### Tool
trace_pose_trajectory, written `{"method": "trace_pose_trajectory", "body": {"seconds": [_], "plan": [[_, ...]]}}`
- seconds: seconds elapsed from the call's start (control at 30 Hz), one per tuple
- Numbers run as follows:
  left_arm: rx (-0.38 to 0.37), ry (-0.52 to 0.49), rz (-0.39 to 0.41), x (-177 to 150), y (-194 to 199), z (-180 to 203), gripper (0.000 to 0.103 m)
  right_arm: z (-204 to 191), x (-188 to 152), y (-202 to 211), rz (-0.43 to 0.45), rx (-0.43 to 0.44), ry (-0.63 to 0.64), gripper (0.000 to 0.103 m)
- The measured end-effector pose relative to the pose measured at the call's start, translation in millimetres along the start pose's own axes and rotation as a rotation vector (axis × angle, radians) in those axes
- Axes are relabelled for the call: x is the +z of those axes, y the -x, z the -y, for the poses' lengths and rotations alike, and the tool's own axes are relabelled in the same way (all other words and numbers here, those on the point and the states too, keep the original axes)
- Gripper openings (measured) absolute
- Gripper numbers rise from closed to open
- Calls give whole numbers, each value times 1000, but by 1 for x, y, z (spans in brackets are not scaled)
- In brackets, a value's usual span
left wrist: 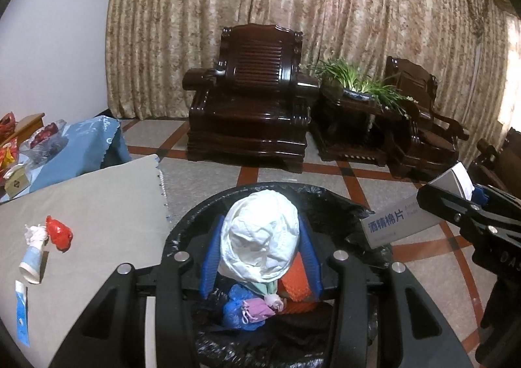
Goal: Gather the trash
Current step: 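Open both tools over the bin to drop the cloth and box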
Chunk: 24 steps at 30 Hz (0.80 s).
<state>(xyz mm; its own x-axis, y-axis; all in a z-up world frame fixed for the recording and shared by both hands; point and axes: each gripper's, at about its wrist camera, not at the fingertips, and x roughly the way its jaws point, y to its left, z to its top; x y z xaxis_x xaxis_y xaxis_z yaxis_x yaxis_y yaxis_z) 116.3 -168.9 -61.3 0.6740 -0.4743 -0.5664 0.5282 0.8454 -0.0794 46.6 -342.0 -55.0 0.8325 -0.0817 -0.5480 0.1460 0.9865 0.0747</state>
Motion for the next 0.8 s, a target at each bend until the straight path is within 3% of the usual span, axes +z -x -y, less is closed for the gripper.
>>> {"method": "trace_pose_trajectory", "body": {"seconds": [0.17,0.27,0.4,0.47,0.5,0.8], "plan": [[-8,-10,-20,-2,-16,3,45,6,-2,-14,-19,-7,4,54],[-35,5,-46,-3,-25,2,55,8,-4,-25,-35,-25,19,55],[-29,10,-53,-4,-26,-4,70,7,-6,-31,-39,-55,22,77],[-19,18,-51,-4,-22,-10,75,7,-6,-30,-32,-56,24,82],[-4,23,-47,-4,-19,-14,82,6,-6,-29,-24,-61,22,92],[82,63,-5,-2,19,-55,94,-11,1,-15,12,12,-27,98]]}}
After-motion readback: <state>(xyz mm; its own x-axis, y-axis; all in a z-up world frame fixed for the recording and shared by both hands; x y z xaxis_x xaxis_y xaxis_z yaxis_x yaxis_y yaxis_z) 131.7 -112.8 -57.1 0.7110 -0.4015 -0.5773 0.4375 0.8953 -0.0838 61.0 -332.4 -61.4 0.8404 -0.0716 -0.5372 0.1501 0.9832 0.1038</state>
